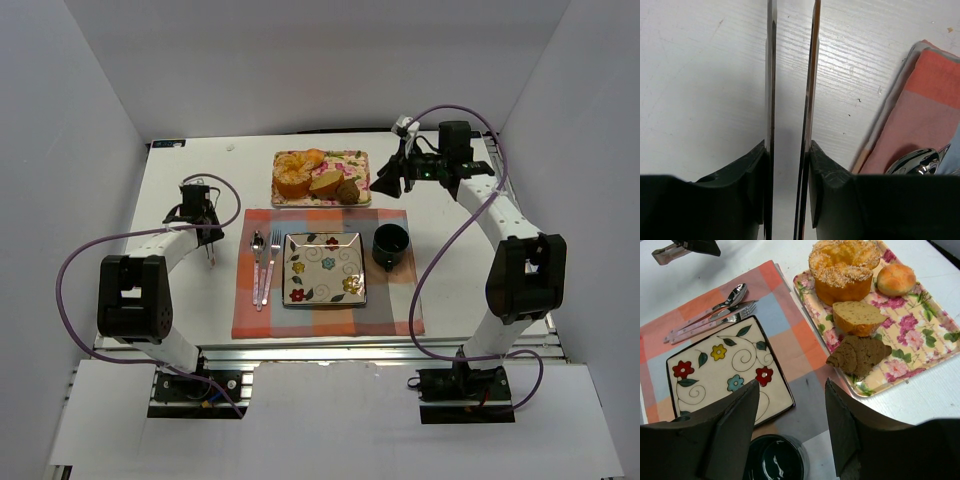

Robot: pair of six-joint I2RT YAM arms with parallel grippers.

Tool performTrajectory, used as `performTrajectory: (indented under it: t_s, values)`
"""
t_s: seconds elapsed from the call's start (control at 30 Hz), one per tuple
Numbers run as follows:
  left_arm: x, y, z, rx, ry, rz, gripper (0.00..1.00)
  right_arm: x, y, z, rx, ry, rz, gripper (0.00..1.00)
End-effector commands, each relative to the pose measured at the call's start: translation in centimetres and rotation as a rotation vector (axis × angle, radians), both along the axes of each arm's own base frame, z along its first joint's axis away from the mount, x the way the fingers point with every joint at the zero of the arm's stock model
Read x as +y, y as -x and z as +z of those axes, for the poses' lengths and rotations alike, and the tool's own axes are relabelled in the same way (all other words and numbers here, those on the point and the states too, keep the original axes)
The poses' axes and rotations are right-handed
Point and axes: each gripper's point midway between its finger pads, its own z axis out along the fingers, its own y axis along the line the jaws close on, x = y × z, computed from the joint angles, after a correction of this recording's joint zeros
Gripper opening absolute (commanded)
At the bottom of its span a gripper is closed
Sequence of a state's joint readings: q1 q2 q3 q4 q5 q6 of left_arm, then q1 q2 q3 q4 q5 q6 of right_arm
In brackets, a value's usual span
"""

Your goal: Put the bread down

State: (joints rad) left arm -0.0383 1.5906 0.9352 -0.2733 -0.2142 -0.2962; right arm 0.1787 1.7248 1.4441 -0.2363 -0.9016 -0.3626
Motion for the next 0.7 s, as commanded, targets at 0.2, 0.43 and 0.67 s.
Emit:
performTrajectory:
  t_s: [0.2,0.43,0.67]
  values:
    - [0.2,-1.2,2.3,-0.091,-0.011,-0.015,0.46,0.1,0.9,1.6,-0.03,-0.027,0.017,0.61]
    - [0.2,-0.7,1.8,-0.07,-0.017,-0.021,0.56,0.0,1.2,1.1,-0.015,-0.024,0.014,0.62]
    - [0.4,-0.7,0.1,-0.019,-0.022,-0.042,0.62,0.1,1.1,1.1,-0.016,-0.025,0.013,0.62]
